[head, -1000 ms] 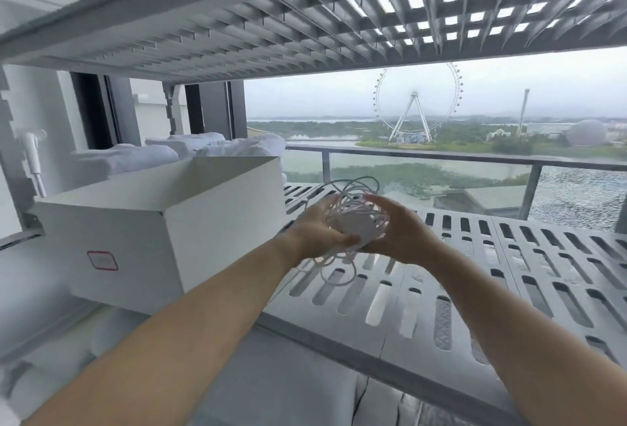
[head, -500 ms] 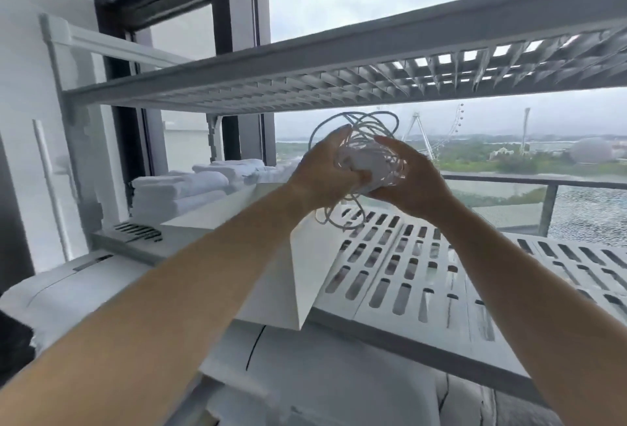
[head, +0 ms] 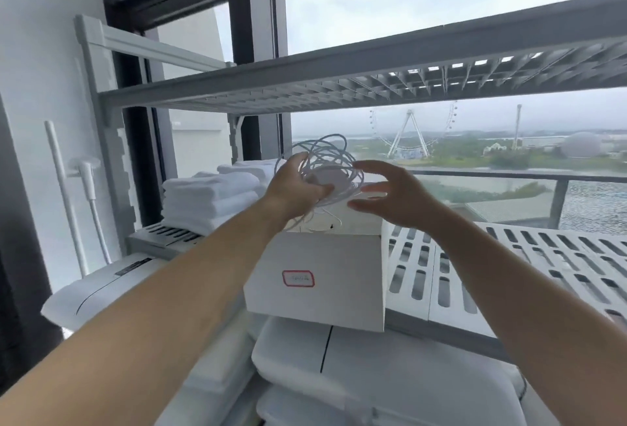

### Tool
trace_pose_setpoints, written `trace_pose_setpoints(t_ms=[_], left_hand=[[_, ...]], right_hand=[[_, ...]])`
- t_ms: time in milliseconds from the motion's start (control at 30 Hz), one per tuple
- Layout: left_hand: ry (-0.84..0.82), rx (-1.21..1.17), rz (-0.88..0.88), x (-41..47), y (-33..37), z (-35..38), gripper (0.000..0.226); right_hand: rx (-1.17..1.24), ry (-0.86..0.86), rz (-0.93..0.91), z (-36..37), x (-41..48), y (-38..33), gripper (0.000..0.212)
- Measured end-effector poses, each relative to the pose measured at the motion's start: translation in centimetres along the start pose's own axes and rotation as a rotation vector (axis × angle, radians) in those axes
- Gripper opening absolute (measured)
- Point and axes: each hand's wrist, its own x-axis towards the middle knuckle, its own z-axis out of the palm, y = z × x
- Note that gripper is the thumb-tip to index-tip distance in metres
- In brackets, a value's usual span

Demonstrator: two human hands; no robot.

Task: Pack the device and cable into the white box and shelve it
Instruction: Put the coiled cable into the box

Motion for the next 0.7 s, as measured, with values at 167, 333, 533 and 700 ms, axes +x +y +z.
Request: trace_pose_setpoints(t_ms=[167,333,533,700], left_hand=[[0.033,-0.005,-0.030,2.3,-1.8,0.1,0.080],[0.045,0.026,-0.100,5.2,-3.0,0.9,0.081],[-0.028,0.098,-0.217,7.2,-4.4,2.2,0.082],[-0.314,0.276,-0.338,7.0,-5.4,1.9,0.071]], right_hand=[[-0.102,-0.061,0.026,1.3,2.9,1.3,0.065],[-0.219,-0.092,0.057,1.9,5.9,3.2,0.070],[-0.278,-0.188,0.127,2.4,7.9,4.4,0.100],[-0.335,-0.323,0.177,2.8,8.0,5.0,0.092]])
